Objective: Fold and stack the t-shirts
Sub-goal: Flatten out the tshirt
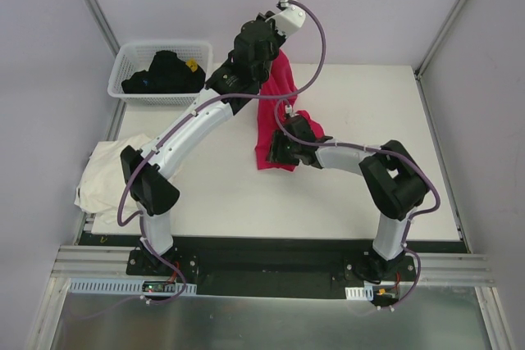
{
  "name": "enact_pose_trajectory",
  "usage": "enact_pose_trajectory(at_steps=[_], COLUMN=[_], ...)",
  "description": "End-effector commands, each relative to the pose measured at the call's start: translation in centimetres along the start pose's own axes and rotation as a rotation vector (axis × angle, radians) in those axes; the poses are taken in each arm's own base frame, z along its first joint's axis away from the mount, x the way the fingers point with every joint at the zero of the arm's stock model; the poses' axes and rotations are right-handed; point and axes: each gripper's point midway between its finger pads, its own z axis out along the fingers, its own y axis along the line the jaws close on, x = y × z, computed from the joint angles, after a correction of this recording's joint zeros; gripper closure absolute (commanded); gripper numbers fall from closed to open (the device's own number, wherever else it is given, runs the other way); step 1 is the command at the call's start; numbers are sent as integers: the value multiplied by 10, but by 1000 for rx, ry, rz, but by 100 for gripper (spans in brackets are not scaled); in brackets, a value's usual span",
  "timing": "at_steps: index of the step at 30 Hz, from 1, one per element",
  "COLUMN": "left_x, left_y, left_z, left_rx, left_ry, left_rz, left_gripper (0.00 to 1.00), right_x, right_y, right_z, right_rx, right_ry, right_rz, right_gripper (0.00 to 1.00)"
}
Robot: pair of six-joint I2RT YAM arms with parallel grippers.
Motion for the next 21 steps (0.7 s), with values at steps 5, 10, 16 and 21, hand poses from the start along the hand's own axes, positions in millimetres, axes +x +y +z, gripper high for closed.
enact_pose_trajectory(at_steps=[5,10,16,21], left_x=[-37,-38,-33,-34], left_y=[42,41,38,40], left_z=[-22,-21,-20,-22], left_rx=[-73,-73,-71,-71], left_ry=[-106,-109,-97,-100], left_rz=[-74,-74,-66,-68], left_gripper=[100,100,100,100], right_x=[19,25,30,42], right_y=[-18,-26,-32,-36], right_z=[-7,-12,-28,-32], right_rx=[72,99,163,184], right_ry=[39,46,32,62], right_rz=[20,30,6,3], right_gripper=[55,55,55,55])
